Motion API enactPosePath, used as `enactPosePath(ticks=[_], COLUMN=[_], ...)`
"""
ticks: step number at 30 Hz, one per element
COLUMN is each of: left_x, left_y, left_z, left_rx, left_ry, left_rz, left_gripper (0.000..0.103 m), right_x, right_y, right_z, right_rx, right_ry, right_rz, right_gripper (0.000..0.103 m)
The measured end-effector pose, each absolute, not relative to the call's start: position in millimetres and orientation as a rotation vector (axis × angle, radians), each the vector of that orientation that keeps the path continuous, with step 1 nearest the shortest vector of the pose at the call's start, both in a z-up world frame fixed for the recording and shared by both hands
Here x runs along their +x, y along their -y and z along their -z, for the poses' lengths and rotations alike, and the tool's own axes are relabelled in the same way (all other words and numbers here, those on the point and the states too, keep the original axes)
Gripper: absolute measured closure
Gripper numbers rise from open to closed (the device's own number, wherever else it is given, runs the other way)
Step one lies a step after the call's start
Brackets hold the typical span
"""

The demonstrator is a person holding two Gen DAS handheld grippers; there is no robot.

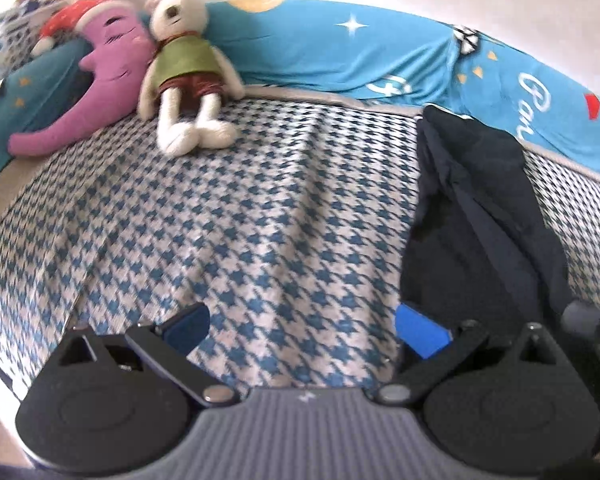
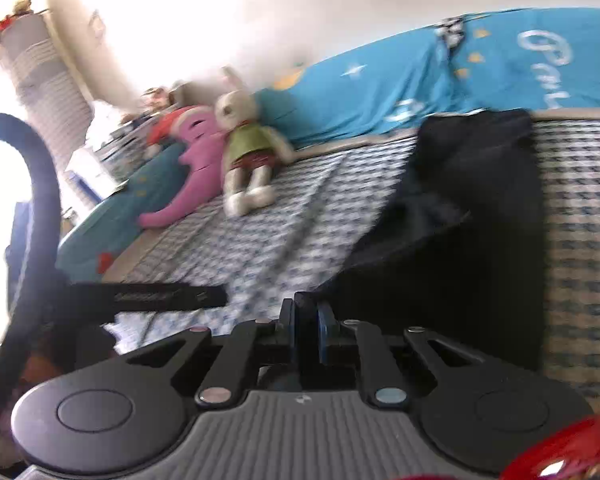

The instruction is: Fold clothes

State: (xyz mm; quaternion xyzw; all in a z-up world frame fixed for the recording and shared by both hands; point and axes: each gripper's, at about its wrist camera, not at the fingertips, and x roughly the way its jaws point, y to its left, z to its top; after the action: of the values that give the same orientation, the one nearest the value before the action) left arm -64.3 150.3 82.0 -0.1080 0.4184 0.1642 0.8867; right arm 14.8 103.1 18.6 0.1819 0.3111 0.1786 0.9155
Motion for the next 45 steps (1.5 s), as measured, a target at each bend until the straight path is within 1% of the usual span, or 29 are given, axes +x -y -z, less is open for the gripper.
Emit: enactPosePath(ticks=[6,13,16,18,23,35,45], left_x=[-77.9,-82.7,-82.2,-81.0,-79.3,-76.2,-75.4], left_y=[-170.1,-184.1,-183.1,-182.2,-176.1,-155.0,-151.9], left_z=[-83.0,-80.2,-79.6,-78.5,-74.6,-70.0,-65.6], left_rx=[-0.285,-0.364,-0.368,-0.373,-0.365,-0.293,-0.304], left_ry=[-0.842,-0.844,-0.849,-0.852,-0.859,-0.859,-0.868], left_rz=[-0.389,-0.391,-0.383,-0.373,-0.362,-0.36,-0.368], left_gripper=[0.0,0.0,0.0,0.0,0.0,0.0,0.0], right_x=[20.2,26.7,25.5,24.2,16.2,-20.2,-20.2], right_y=[-151.3,-191.5,-191.3,-189.9,-182.6,-162.7,-188.1], right_z=[-3.2,27.5,33.1,34.1,29.3,11.2,12.4], right_rx=[0.298,0.15,0.154,0.163,0.18,0.101,0.026], right_ry=[-0.686,-0.804,-0.824,-0.836,-0.86,-0.763,-0.708], right_rz=[-0.473,-0.523,-0.524,-0.536,-0.584,-0.472,-0.516], right_gripper=[0.09,0.09,0.087,0.08,0.079,0.078,0.078])
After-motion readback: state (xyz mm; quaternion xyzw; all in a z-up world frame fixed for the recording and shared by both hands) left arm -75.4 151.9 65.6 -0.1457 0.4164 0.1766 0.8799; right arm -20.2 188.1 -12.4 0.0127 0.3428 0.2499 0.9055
